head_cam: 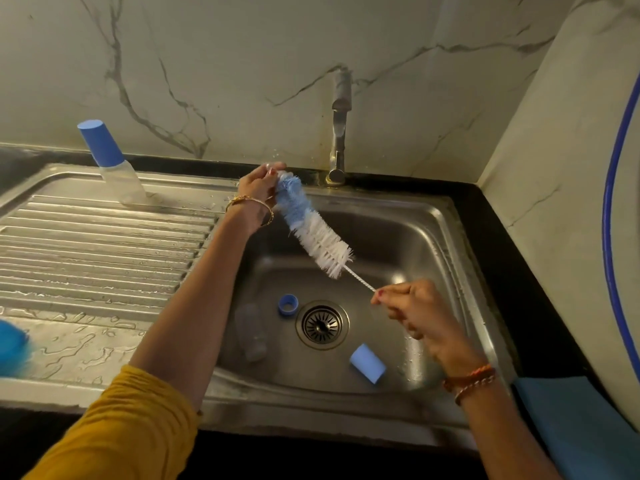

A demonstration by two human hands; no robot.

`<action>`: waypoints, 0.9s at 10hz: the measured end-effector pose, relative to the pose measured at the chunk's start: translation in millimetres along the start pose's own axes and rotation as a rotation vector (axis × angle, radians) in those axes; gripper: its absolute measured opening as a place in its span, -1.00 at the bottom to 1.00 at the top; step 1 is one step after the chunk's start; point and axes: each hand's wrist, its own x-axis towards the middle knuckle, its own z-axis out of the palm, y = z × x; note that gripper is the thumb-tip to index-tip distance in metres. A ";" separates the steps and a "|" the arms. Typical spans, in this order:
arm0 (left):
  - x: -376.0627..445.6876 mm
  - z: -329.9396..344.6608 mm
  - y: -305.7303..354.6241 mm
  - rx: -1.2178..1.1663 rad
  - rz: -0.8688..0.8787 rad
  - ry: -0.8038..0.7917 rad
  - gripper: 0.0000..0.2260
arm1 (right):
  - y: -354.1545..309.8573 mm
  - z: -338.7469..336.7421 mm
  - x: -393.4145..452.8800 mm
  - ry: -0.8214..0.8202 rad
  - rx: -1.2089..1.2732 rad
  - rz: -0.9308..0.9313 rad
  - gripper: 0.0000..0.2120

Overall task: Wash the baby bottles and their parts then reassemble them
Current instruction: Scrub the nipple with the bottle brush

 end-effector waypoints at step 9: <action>-31.2 -7.6 -2.8 0.289 -0.131 0.340 -0.63 | 65.2 4.8 27.2 0.449 -0.917 -0.464 -0.52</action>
